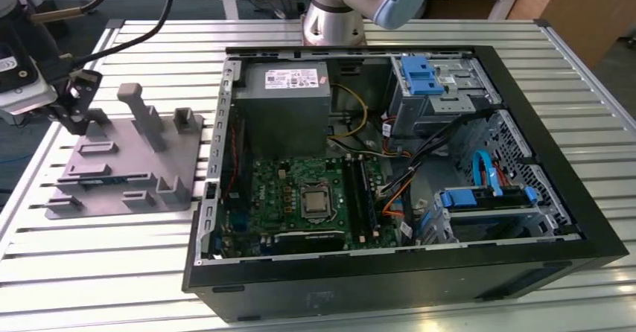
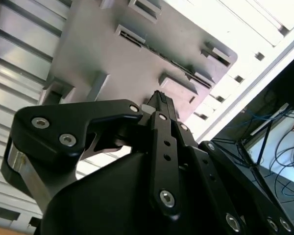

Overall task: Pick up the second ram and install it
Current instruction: 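Reach for the second ram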

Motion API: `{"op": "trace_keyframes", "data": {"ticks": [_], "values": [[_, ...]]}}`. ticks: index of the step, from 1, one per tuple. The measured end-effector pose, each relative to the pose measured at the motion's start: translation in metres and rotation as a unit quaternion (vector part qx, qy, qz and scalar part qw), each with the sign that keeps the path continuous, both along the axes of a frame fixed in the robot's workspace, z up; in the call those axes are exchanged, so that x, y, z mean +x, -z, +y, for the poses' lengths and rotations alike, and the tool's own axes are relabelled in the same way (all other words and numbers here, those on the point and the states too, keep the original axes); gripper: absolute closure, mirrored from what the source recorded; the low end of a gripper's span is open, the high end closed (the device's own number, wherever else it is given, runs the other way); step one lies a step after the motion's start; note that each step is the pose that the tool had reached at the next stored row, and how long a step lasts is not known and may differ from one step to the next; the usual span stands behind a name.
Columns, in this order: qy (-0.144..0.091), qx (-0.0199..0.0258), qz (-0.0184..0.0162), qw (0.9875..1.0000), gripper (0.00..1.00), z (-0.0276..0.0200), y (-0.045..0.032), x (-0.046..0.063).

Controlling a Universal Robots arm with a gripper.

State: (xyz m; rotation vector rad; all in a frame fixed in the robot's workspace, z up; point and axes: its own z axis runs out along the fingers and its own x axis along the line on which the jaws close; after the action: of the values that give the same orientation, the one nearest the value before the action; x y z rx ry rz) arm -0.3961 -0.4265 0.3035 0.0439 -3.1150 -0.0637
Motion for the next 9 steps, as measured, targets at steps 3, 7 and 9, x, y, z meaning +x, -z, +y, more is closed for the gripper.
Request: {"op": "trace_keyframes", "data": {"ticks": [3, 7, 9], "values": [[-0.002, 0.0, 0.0, 1.0, 0.9, -0.0001, 0.0054, -0.004], [-0.003, -0.0001, 0.0001, 1.0, 0.9, -0.0003, 0.0126, -0.004], [-0.003, -0.0001, 0.0001, 1.0, 0.9, -0.0004, 0.0162, -0.005]]}}
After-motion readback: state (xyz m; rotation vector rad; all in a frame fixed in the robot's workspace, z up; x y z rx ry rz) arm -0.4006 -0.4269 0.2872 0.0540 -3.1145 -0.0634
